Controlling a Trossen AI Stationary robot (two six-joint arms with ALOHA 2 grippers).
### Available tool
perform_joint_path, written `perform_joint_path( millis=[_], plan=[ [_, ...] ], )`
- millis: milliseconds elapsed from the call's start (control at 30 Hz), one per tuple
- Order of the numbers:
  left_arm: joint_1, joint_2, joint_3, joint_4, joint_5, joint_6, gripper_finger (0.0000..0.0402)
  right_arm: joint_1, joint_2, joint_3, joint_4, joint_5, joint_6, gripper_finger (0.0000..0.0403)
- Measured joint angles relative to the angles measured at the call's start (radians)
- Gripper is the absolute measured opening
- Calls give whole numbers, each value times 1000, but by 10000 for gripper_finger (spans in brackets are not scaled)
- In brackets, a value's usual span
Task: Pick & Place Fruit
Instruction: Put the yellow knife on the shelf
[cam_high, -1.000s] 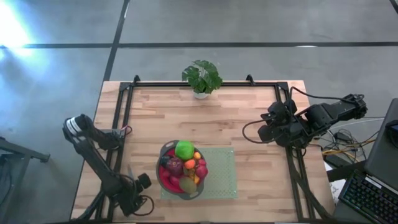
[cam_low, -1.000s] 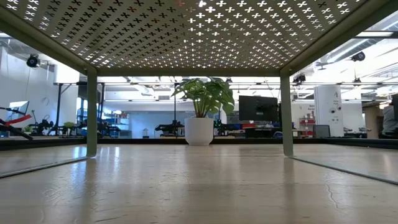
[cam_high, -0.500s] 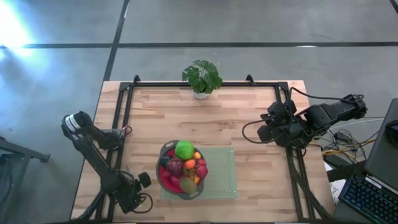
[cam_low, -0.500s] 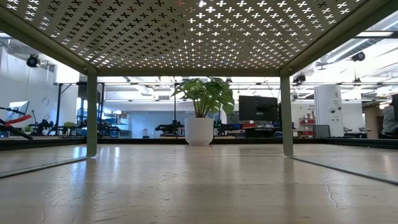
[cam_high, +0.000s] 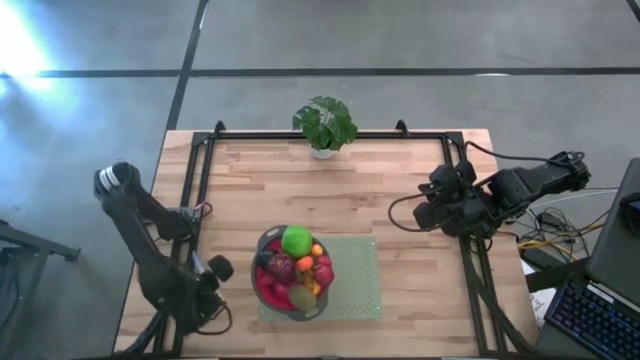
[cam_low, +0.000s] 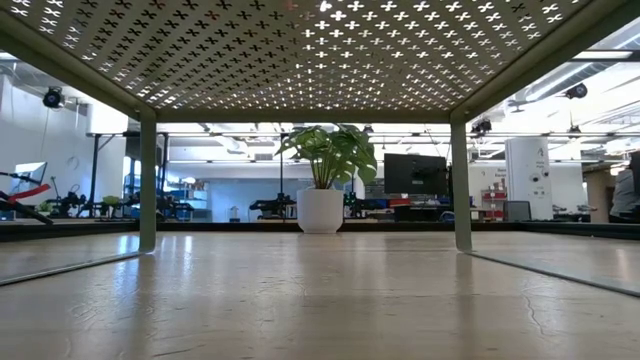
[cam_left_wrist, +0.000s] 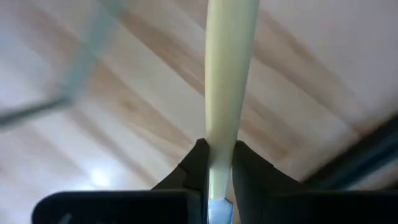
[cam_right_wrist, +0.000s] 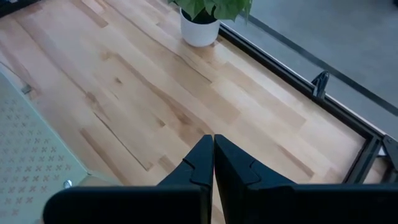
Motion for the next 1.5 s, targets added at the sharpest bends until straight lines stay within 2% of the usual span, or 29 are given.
perform_joint_path(
  millis=[200,467,600,800,900,967,1033,1167,1333,1500],
  plan=[
    [2,-143,50,13,-232,22,45,0,0,-26,-1,-6,0,8],
    [2,-264,142,19,-585,216,50,0,0,-45,1,-49,3,8],
    [2,-291,181,20,-817,406,51,0,0,-45,6,-56,3,8],
    [17,-299,217,24,-1228,866,52,0,-2,-45,57,-60,-1,8],
    [77,-300,231,62,-1332,1058,52,0,-2,-45,153,-85,-51,8],
    [130,-299,239,86,-1323,1163,52,0,-2,-45,245,-126,-126,8],
    [202,-299,250,126,-1268,1239,53,0,-2,-45,351,-167,-216,8],
    [361,-296,251,289,-1189,1443,53,0,-2,-45,581,-259,-398,8],
    [530,-297,251,596,-968,1725,53,0,-2,-45,765,-395,-521,8],
    [636,-280,250,919,-734,1980,53,0,-2,-45,821,-429,-528,8]
  ],
)
